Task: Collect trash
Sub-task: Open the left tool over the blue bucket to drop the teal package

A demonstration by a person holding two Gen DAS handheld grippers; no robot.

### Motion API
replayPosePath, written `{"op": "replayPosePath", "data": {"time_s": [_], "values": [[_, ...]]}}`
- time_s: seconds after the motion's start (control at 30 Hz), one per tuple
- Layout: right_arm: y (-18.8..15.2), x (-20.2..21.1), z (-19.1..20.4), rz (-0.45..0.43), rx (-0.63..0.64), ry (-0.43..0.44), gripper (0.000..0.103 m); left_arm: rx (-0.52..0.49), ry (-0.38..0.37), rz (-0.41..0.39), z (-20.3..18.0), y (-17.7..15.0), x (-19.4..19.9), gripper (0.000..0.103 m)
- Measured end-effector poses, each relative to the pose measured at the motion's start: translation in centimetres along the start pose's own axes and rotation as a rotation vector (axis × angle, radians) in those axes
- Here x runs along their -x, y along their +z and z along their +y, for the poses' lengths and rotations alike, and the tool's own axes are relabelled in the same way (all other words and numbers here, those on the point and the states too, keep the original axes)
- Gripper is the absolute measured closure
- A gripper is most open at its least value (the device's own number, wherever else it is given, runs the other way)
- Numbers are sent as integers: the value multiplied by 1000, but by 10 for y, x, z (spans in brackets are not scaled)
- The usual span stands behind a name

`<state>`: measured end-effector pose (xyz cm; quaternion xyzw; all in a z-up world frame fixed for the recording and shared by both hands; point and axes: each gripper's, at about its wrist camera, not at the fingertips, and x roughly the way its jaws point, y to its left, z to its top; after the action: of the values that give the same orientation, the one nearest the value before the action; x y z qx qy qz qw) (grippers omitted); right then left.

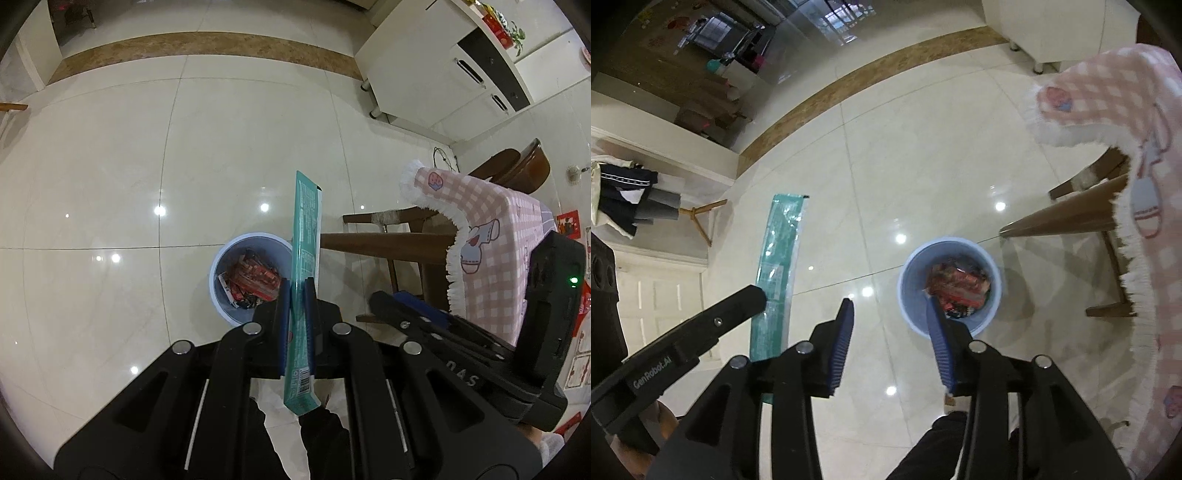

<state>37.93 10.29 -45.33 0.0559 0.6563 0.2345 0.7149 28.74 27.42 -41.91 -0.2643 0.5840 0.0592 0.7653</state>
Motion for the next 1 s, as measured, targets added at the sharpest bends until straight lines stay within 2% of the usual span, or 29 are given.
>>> {"op": "replayPosePath", "data": {"time_s": [0.23, 0.67, 0.83, 1.0], "values": [[-3, 16, -11, -33, 5, -31, 58, -22, 0, 21, -13, 0, -5, 95], [-3, 48, -18, -88, -12, -36, 55, -79, -7, 24, -41, 3, -1, 94], [-6, 61, -22, -109, -25, -39, 54, -93, -14, 63, -48, 3, -2, 94], [-14, 75, -27, -129, -39, -43, 54, -106, 10, 87, -54, -3, 1, 94]]}}
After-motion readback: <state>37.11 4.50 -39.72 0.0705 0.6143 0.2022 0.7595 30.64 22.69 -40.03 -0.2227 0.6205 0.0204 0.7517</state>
